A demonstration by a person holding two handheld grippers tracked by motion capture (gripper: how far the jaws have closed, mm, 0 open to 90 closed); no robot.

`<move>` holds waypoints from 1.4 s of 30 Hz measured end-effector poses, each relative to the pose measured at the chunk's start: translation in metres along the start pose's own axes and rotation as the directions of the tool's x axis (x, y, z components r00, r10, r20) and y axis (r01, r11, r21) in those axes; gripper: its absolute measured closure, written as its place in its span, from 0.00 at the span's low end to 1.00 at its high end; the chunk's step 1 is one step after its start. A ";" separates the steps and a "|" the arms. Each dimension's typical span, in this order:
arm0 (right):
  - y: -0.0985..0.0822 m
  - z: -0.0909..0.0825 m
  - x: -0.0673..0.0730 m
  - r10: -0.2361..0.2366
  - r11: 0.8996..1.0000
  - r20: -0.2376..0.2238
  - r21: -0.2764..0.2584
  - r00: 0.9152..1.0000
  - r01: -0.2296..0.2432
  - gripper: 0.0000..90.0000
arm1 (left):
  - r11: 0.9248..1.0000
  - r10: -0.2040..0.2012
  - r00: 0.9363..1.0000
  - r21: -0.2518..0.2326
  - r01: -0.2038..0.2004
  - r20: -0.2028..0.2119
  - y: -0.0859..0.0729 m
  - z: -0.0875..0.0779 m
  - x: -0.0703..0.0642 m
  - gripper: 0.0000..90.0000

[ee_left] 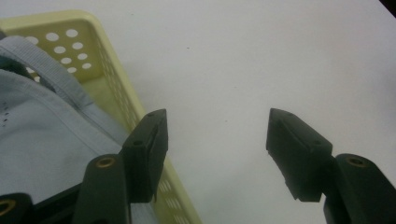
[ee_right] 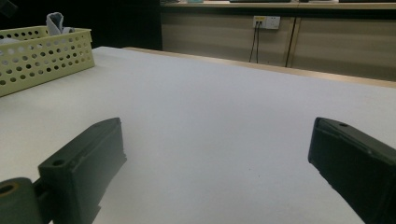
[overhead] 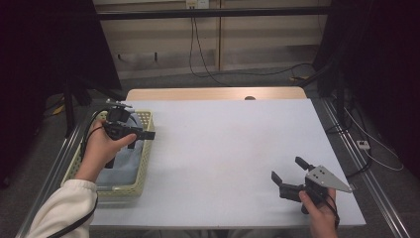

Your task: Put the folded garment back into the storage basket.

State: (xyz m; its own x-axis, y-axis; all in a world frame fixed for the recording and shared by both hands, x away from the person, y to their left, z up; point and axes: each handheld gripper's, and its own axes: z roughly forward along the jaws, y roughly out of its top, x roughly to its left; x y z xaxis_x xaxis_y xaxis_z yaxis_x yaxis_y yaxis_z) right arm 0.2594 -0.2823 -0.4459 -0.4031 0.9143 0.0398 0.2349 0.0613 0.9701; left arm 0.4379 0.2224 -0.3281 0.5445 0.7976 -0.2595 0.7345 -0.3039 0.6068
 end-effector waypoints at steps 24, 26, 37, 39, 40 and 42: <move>-0.001 0.001 0.000 0.003 1.000 -0.009 0.004 1.000 -0.003 0.04 | 0.986 -0.162 0.958 -0.070 0.150 -0.236 -0.006 0.049 0.099 0.96; -0.001 0.001 0.000 0.004 1.000 -0.010 0.004 1.000 -0.004 0.04 | 0.985 -0.171 0.957 -0.067 0.160 -0.236 -0.007 0.060 0.100 0.96; -0.002 0.000 0.000 0.016 1.000 -0.019 0.006 1.000 -0.016 0.04 | 0.982 -0.184 0.955 0.001 0.190 -0.235 -0.019 0.084 0.106 0.99; -0.002 0.000 0.000 0.011 1.000 -0.019 0.006 1.000 -0.011 0.04 | 0.980 -0.192 0.954 0.000 0.198 -0.231 -0.016 0.080 0.104 0.96; -0.002 0.000 0.000 0.011 1.000 -0.020 0.006 1.000 -0.011 0.04 | 0.981 -0.190 0.955 0.000 0.195 -0.226 -0.015 0.077 0.104 0.95; -0.001 0.001 0.000 0.009 1.000 -0.020 0.005 1.000 -0.009 0.04 | 0.980 -0.192 0.954 -0.003 0.197 -0.230 -0.014 0.072 0.102 0.93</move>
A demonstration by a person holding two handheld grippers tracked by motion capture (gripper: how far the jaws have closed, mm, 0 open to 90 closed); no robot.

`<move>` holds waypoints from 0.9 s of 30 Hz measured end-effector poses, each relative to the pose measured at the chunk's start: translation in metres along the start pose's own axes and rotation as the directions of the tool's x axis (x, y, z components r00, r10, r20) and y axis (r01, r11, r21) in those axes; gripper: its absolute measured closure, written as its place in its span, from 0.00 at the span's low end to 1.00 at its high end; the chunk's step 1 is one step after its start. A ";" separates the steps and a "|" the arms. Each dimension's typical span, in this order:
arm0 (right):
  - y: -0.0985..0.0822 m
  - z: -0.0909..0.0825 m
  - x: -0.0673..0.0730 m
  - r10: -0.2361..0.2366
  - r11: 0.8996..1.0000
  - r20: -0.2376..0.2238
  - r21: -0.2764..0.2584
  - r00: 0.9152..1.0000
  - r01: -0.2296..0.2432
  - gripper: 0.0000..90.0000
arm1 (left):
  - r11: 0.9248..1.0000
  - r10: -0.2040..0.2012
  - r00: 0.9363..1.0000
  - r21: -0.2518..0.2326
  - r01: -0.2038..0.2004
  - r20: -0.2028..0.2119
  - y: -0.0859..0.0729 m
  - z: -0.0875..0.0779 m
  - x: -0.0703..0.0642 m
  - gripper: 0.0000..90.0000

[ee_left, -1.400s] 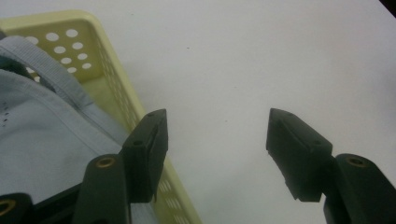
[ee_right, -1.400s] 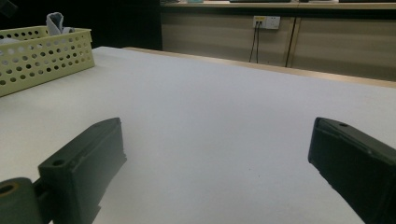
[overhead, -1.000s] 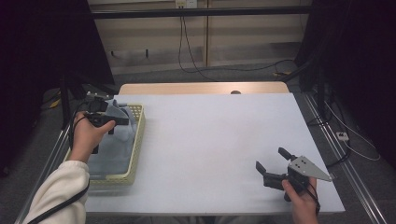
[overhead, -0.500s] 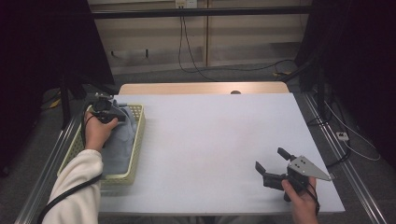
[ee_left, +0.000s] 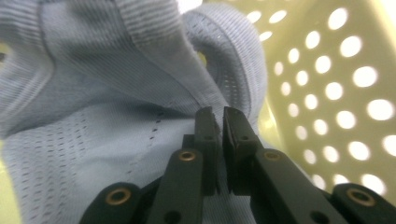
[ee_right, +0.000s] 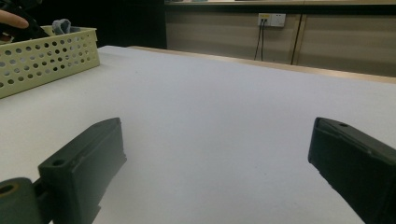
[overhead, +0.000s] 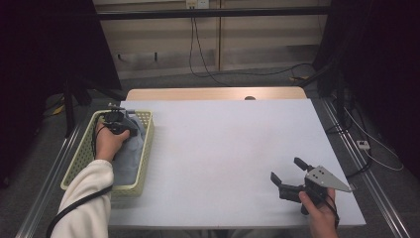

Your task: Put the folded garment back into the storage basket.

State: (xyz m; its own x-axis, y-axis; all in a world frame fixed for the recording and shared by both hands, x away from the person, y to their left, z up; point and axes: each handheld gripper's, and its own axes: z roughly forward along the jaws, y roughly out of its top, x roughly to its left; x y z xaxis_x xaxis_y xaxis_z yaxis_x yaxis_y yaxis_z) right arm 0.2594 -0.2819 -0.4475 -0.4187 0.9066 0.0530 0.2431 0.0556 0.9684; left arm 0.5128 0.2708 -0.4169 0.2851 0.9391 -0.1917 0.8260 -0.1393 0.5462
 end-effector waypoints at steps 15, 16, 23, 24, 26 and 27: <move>0.000 0.001 0.000 -0.001 1.000 0.000 0.002 1.000 0.001 0.04 | 1.000 -0.015 1.000 -0.017 0.015 -0.007 0.012 0.010 0.009 0.94; 0.000 0.001 0.000 0.003 1.000 0.001 0.001 1.000 -0.003 0.04 | 1.000 -0.015 1.000 -0.011 0.015 -0.017 0.011 0.014 0.007 0.95; -0.001 0.000 -0.001 0.004 1.000 0.001 0.001 1.000 -0.004 0.04 | 1.000 0.016 1.000 0.015 -0.016 -0.017 0.010 0.012 0.002 0.98; -0.001 0.000 -0.001 0.003 1.000 0.000 0.001 1.000 -0.003 0.04 | 1.000 0.015 1.000 0.009 -0.015 -0.019 0.011 0.010 0.002 0.98; 0.000 0.000 -0.001 0.002 1.000 0.000 0.001 1.000 -0.002 0.04 | 1.000 0.014 1.000 0.001 -0.014 -0.011 0.012 -0.001 0.003 0.98; 0.000 0.000 -0.001 0.002 1.000 0.002 0.001 1.000 -0.002 0.04 | 1.000 0.007 1.000 -0.010 -0.007 -0.010 0.012 -0.005 0.003 0.98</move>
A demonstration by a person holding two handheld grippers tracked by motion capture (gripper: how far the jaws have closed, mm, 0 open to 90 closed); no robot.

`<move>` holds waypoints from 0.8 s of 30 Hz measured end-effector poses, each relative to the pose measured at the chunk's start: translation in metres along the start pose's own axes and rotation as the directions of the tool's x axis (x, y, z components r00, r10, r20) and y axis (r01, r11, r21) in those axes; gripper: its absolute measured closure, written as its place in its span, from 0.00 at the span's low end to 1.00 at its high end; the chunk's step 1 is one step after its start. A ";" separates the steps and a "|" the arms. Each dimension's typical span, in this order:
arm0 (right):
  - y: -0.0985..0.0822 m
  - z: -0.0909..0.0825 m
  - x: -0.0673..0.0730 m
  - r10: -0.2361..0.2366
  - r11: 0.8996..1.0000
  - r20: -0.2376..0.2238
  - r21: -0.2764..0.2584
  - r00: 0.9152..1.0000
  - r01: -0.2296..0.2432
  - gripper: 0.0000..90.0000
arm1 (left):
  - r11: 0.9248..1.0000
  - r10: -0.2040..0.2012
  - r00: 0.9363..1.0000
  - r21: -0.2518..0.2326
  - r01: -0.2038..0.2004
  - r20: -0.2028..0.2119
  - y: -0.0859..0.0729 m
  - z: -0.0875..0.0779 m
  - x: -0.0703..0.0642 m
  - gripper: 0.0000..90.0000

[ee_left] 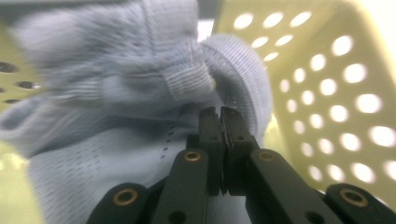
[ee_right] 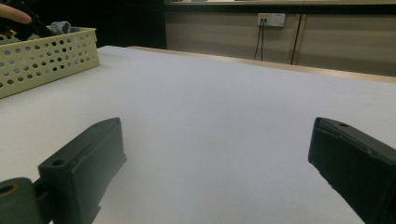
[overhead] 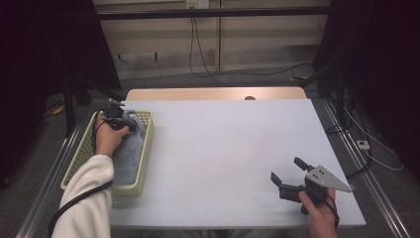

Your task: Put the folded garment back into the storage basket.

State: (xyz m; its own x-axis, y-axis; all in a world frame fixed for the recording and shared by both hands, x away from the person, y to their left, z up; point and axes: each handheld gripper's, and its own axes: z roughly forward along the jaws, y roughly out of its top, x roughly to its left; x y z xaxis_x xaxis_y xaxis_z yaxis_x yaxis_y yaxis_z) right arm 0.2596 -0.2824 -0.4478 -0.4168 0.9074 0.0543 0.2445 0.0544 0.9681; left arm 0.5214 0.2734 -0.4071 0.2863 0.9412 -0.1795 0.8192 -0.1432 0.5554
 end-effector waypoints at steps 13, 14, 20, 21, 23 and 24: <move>0.001 0.002 0.001 -0.007 1.000 -0.002 0.002 1.000 0.007 0.04 | 1.000 -0.007 0.996 -0.015 0.008 0.085 -0.006 -0.036 -0.003 0.91; 0.001 0.002 0.001 -0.008 1.000 -0.003 0.001 1.000 0.008 0.04 | 1.000 -0.005 0.996 -0.014 0.006 0.090 -0.006 -0.038 -0.004 0.90; 0.001 0.001 0.001 -0.008 1.000 0.000 0.000 1.000 0.008 0.04 | 0.999 0.045 0.991 -0.029 -0.041 0.125 -0.006 -0.048 -0.019 0.79; 0.001 0.001 0.001 -0.007 1.000 0.000 0.000 1.000 0.007 0.04 | 0.998 0.055 0.990 -0.034 -0.051 0.126 -0.007 -0.049 -0.023 0.78; 0.001 0.001 0.001 -0.009 1.000 0.000 0.000 1.000 0.009 0.04 | 0.998 0.062 0.987 -0.037 -0.057 0.145 -0.007 -0.051 -0.028 0.76; 0.001 0.002 0.001 -0.005 1.000 0.000 0.000 1.000 0.005 0.04 | 0.998 0.068 0.985 -0.024 -0.065 0.160 -0.007 -0.052 -0.029 0.76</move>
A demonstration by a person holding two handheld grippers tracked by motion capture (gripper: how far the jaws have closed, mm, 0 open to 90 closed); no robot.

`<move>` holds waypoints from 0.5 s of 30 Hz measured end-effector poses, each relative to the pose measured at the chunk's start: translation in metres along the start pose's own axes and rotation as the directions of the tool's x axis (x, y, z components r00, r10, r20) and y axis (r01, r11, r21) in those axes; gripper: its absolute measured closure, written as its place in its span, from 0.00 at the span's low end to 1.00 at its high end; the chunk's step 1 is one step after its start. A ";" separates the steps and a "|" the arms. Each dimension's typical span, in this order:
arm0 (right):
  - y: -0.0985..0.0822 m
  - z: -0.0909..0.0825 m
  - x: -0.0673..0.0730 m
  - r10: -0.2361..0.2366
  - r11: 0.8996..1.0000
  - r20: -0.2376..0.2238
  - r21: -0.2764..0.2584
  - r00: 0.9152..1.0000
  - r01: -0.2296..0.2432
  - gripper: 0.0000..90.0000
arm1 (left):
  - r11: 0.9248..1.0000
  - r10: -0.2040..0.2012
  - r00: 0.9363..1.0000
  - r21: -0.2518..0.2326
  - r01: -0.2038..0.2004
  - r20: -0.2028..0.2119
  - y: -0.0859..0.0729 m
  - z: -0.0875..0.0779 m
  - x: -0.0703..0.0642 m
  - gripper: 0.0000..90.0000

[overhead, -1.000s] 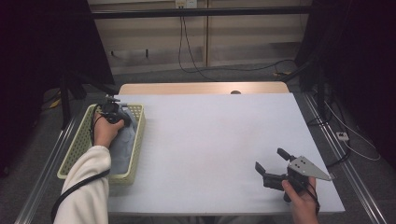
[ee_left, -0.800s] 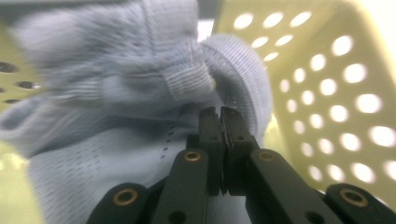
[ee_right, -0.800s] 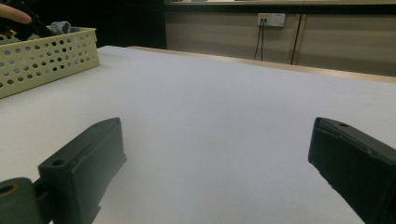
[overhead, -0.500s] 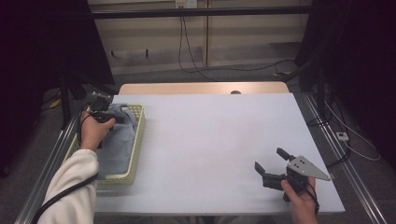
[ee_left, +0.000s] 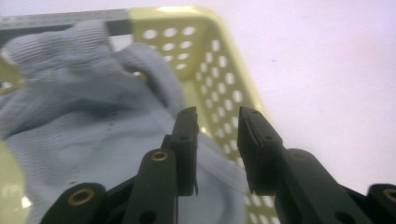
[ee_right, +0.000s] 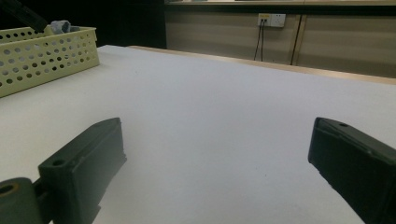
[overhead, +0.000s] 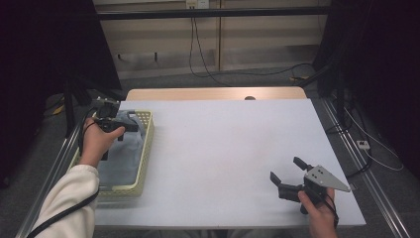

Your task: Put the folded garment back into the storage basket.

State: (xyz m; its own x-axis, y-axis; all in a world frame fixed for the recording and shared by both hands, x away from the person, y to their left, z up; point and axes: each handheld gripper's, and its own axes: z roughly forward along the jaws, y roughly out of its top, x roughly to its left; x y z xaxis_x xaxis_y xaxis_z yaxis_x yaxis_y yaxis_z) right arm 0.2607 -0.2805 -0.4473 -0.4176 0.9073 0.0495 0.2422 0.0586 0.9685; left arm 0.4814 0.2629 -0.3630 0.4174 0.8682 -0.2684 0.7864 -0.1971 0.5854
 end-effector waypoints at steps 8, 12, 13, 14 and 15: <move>0.000 0.000 0.000 0.001 1.000 0.001 -0.001 1.000 -0.001 0.04 | 0.999 0.049 0.998 -0.009 -0.049 0.025 0.004 -0.004 -0.020 0.68; 0.000 -0.001 0.000 0.000 1.000 0.002 -0.001 1.000 0.000 0.04 | 0.998 0.064 0.997 -0.020 -0.063 0.052 0.005 -0.006 -0.032 0.63; 0.000 -0.001 0.000 0.001 1.000 0.003 0.000 1.000 -0.001 0.04 | 0.997 0.073 0.996 -0.019 -0.072 0.059 0.005 -0.006 -0.036 0.62; 0.000 -0.001 0.000 0.002 1.000 0.003 -0.001 1.000 -0.002 0.04 | 0.997 0.078 0.995 -0.016 -0.077 0.067 0.005 -0.006 -0.039 0.61; 0.000 -0.001 0.000 0.003 1.000 0.005 -0.001 1.000 -0.003 0.04 | 0.996 0.090 0.993 -0.020 -0.089 0.073 0.004 -0.006 -0.044 0.60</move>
State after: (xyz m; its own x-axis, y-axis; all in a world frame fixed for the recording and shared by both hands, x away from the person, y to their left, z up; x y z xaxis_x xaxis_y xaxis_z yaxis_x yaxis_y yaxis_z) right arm 0.2603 -0.2812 -0.4471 -0.4128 0.9094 0.0508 0.2425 0.0559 0.9685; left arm 0.4636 0.2267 -0.3439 0.5187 0.8114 -0.2694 0.7366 -0.2642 0.6226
